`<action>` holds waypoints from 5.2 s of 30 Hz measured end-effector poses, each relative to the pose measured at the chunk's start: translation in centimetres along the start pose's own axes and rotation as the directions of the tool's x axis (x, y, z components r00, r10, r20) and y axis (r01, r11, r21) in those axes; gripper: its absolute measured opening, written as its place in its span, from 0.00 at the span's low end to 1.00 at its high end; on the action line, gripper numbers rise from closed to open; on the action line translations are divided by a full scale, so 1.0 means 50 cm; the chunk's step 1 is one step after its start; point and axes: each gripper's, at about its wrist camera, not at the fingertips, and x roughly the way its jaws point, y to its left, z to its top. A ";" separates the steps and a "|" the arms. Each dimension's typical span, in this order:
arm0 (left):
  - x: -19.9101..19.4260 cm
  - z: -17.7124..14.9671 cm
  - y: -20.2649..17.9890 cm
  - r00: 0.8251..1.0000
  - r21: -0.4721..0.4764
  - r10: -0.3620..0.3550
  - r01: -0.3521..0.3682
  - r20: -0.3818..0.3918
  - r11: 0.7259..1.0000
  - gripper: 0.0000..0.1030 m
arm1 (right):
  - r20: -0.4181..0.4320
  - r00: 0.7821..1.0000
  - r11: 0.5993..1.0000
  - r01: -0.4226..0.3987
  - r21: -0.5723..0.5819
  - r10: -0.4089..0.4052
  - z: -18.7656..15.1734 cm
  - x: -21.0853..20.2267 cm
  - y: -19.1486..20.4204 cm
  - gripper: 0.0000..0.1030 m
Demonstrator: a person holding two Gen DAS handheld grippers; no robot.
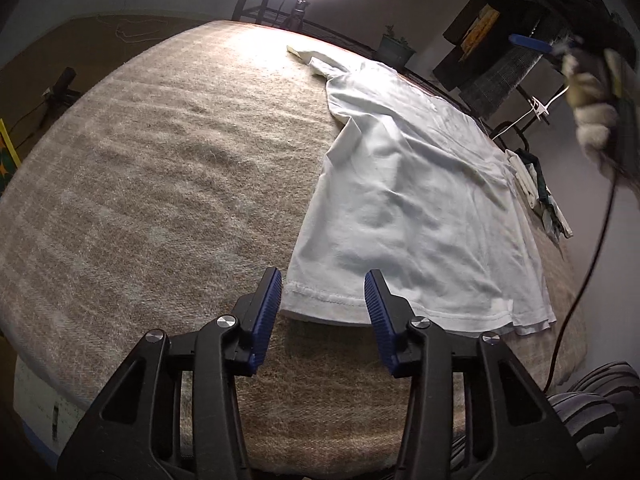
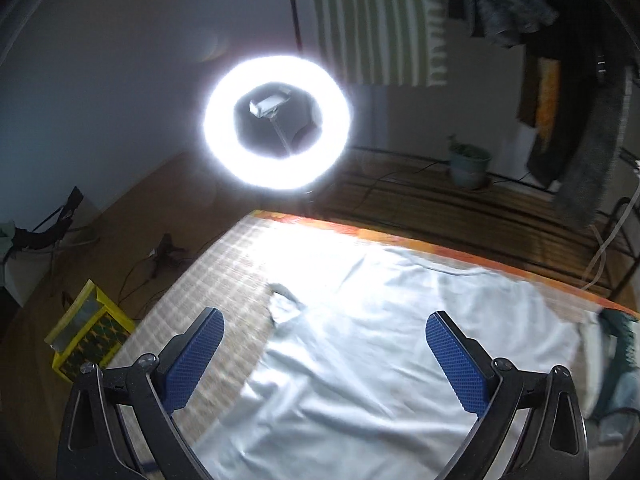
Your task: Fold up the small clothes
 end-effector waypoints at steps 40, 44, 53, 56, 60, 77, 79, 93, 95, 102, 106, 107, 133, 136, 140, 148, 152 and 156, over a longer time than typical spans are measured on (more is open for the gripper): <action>-0.004 0.037 0.019 0.982 0.011 -0.184 0.183 0.054 0.983 0.00 | -0.370 0.915 0.968 0.074 -0.240 -0.162 0.043 0.659 0.178 0.04; -0.014 0.024 0.015 0.991 0.050 -0.114 0.110 0.076 0.993 0.00 | -0.328 0.938 0.987 0.068 -0.146 -0.113 0.071 0.625 0.137 0.02; 0.030 0.025 0.027 1.000 0.018 -0.026 0.026 0.010 1.000 0.55 | -0.299 0.953 0.998 0.030 -0.063 -0.048 0.097 0.593 0.087 0.02; 0.067 0.024 0.044 0.997 -0.020 -0.049 0.048 -0.061 0.999 0.00 | -0.293 0.956 0.998 0.012 -0.057 -0.028 0.097 0.592 0.090 0.02; 0.049 0.028 0.047 0.997 -0.009 -0.082 0.082 -0.005 0.997 0.00 | -0.285 0.959 0.999 -0.012 -0.051 -0.003 0.102 0.589 0.088 0.02; -0.019 0.019 -0.163 0.990 0.356 -0.142 0.129 0.012 0.926 0.00 | -0.107 0.985 0.985 -0.124 0.122 0.137 0.142 0.421 -0.118 0.01; -0.009 0.017 -0.191 0.986 0.387 -0.167 0.165 -0.028 0.907 0.00 | -0.092 0.987 0.984 -0.116 0.135 0.129 0.132 0.400 -0.158 0.01; 0.084 0.015 -0.318 0.943 0.486 -0.208 0.314 -0.261 0.816 0.21 | -0.194 0.978 0.963 0.120 0.240 -0.073 0.018 0.410 -0.383 0.41; 0.070 0.020 -0.323 0.947 0.502 -0.211 0.309 -0.242 0.808 0.42 | -0.184 0.980 0.958 0.119 0.262 -0.071 0.020 0.392 -0.402 0.43; 0.008 0.038 -0.306 0.960 0.506 -0.230 0.279 -0.159 0.816 0.43 | -0.103 0.990 0.950 0.126 0.285 -0.100 0.013 0.252 -0.441 0.45; -0.045 0.069 -0.280 0.977 0.498 -0.204 0.209 -0.065 0.842 0.43 | -0.053 0.991 0.945 0.132 0.300 -0.121 -0.002 0.150 -0.443 0.45; -0.059 0.080 -0.273 0.980 0.496 -0.195 0.188 -0.038 0.848 0.43 | -0.038 0.992 0.943 0.129 0.305 -0.124 -0.007 0.125 -0.440 0.45; -0.082 0.058 -0.468 0.987 0.699 -0.132 0.027 0.097 0.714 0.43 | 0.080 0.976 0.908 0.156 0.388 -0.202 -0.248 -0.313 -0.430 0.56; -0.028 0.021 -0.513 0.991 0.719 -0.124 0.049 0.052 0.694 0.43 | 0.059 0.977 0.905 0.164 0.394 -0.203 -0.284 -0.325 -0.465 0.56; 0.032 -0.011 -0.569 0.991 0.714 -0.135 0.095 0.000 0.694 0.43 | 0.070 0.969 0.893 0.189 0.407 -0.237 -0.326 -0.371 -0.511 0.56; 0.132 -0.122 -0.688 0.964 0.735 -0.173 0.264 -0.200 0.624 0.43 | 0.036 0.982 0.857 0.145 0.495 -0.186 -0.392 -0.371 -0.602 0.56; 0.182 -0.170 -0.716 0.962 0.751 -0.124 0.267 -0.242 0.604 0.43 | 0.015 0.995 0.846 0.079 0.528 -0.103 -0.407 -0.324 -0.621 0.55; 0.215 -0.200 -0.729 0.961 0.766 -0.089 0.264 -0.263 0.586 0.43 | -0.007 1.000 0.834 0.022 0.551 -0.022 -0.406 -0.257 -0.635 0.55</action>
